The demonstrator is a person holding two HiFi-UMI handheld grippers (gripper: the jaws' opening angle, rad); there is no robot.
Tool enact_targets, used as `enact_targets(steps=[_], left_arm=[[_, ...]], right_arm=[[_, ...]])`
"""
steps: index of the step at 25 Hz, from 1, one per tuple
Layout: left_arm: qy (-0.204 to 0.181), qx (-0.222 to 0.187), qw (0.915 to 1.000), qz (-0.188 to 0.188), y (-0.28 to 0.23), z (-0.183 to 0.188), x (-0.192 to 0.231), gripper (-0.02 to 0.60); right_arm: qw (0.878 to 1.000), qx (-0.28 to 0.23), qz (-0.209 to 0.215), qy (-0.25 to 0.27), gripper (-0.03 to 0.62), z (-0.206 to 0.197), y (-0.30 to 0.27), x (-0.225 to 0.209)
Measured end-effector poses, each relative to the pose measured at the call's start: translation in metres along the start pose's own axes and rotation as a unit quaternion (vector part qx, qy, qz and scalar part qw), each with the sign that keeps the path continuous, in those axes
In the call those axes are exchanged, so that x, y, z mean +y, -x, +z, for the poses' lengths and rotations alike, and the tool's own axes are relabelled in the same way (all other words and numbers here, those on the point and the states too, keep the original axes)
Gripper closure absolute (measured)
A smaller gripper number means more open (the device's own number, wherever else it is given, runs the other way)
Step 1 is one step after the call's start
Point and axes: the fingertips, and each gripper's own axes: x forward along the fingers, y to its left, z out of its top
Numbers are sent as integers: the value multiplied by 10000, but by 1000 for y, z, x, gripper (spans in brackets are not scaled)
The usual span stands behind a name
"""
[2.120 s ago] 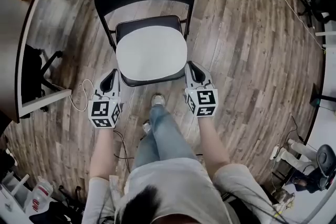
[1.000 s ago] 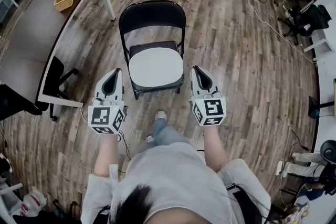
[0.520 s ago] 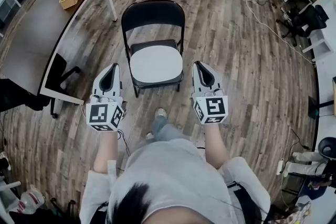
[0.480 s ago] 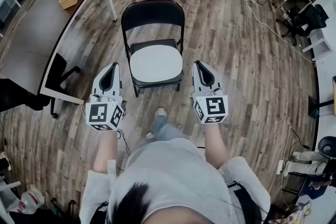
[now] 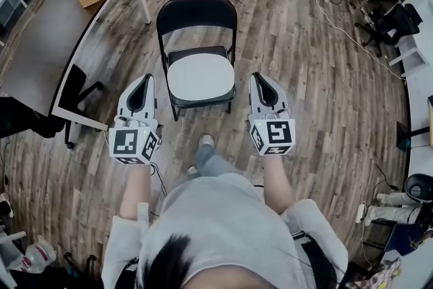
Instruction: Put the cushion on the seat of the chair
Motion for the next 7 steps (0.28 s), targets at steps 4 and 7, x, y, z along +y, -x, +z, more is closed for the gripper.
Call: enact_targets(steps=[4,7], left_arm=[[19,1,10000,40,3,4,0,569],[49,2,10000,71,6,5,0,569]], right_arm=[[10000,-33,-1,-11,571,5,2,-1],[10000,-47,14,-14,571,7,3,1]])
